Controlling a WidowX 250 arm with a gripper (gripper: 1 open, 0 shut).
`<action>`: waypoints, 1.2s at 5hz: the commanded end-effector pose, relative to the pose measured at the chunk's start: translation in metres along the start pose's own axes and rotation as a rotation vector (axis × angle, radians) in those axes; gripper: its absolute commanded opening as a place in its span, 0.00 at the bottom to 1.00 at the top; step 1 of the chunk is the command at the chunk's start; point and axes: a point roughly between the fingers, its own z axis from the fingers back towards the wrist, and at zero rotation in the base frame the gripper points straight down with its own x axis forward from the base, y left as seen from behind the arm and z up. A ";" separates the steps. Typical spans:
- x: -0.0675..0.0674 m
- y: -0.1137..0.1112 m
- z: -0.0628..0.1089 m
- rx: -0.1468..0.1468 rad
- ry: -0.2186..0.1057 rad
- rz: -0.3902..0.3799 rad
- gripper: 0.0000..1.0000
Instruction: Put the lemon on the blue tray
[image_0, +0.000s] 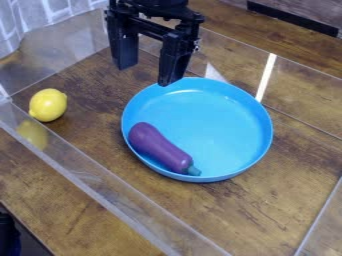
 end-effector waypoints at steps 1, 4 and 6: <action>0.003 0.004 0.000 0.002 0.015 -0.043 1.00; 0.001 0.030 -0.028 0.019 0.056 -0.220 1.00; -0.005 0.049 -0.031 0.027 0.078 -0.273 1.00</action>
